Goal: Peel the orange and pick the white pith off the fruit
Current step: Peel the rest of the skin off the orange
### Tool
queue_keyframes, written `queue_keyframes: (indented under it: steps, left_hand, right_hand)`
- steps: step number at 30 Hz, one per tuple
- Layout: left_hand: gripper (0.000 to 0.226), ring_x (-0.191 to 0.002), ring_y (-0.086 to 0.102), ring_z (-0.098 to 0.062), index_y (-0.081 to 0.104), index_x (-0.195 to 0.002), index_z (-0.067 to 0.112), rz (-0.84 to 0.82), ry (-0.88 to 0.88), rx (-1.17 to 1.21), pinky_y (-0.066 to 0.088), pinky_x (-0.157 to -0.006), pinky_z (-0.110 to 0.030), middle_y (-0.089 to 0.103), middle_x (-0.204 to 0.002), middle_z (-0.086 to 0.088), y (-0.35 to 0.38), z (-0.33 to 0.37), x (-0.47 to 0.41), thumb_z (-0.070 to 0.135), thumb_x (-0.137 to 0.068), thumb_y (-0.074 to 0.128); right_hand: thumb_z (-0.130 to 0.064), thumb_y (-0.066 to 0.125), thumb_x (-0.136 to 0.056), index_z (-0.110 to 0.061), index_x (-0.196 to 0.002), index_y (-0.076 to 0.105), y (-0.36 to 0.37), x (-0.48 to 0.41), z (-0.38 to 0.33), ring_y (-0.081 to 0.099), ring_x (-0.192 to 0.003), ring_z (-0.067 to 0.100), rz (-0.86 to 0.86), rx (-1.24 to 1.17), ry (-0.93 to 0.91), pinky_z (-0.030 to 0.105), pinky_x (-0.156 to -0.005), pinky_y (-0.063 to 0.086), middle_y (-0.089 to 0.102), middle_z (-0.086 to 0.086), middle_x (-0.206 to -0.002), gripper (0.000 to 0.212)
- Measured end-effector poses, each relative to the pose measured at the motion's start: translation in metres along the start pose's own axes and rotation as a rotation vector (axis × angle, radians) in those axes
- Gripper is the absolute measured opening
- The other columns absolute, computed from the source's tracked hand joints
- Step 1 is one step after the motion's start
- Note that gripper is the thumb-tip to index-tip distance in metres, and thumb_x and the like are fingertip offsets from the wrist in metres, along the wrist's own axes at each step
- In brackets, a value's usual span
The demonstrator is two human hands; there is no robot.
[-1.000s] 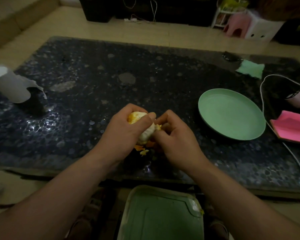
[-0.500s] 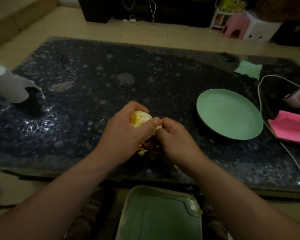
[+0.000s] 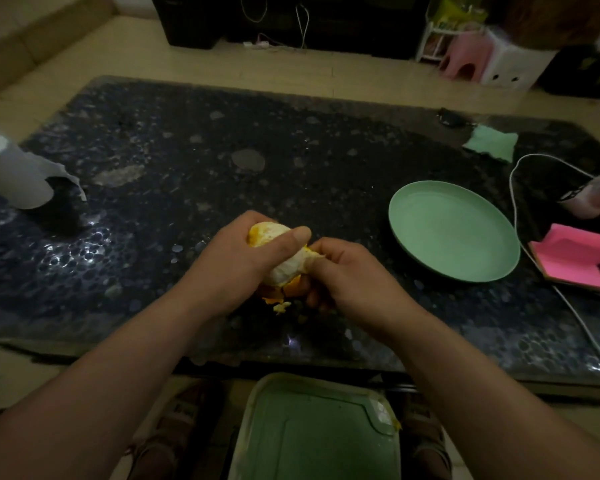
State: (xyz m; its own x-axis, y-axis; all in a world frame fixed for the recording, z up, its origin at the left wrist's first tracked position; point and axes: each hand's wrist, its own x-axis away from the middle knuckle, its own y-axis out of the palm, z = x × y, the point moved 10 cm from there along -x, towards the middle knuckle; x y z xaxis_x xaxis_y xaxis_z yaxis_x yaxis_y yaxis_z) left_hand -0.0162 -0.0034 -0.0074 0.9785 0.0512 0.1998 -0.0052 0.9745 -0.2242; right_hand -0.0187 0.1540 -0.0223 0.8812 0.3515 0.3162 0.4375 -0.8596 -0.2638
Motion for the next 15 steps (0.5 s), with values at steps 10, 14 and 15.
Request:
queue_keyframes:
  steps: [10, 14, 15]
  left_hand:
    - [0.052, -0.082, 0.073, -0.022, 0.072, -0.096, 0.018, -0.049, -0.063, 0.258, 0.060, -0.070, -0.041, 0.075, -0.089, -0.006, -0.004, -0.007, -0.002, 0.057, -0.065, 0.084]
    - [0.053, -0.075, 0.072, -0.024, 0.071, -0.110, 0.012, -0.097, -0.238, 0.550, 0.061, -0.062, -0.034, 0.076, -0.093, -0.011, 0.000, -0.010, 0.003, 0.051, -0.075, 0.075]
    - [0.056, -0.073, 0.072, -0.025, 0.070, -0.112, 0.010, -0.089, -0.265, 0.609, 0.061, -0.059, -0.033, 0.076, -0.095, -0.013, 0.000, -0.010, 0.003, 0.052, -0.075, 0.071]
  right_hand:
    - [-0.021, 0.052, -0.110, -0.010, -0.098, 0.067, 0.004, 0.004, -0.016, 0.061, -0.066, 0.017, -0.085, 0.010, -0.104, 0.026, -0.057, 0.049, 0.073, 0.010, -0.084, 0.022]
    - [-0.015, 0.050, -0.111, -0.010, -0.108, 0.069, 0.009, 0.005, -0.019, 0.058, -0.068, 0.014, -0.152, -0.270, -0.137, 0.024, -0.058, 0.046, 0.068, 0.006, -0.084, 0.020]
    - [-0.015, 0.050, -0.110, -0.012, -0.110, 0.071, 0.010, 0.004, -0.018, 0.058, -0.068, 0.013, -0.154, -0.349, -0.130, 0.024, -0.058, 0.047, 0.067, 0.006, -0.085, 0.021]
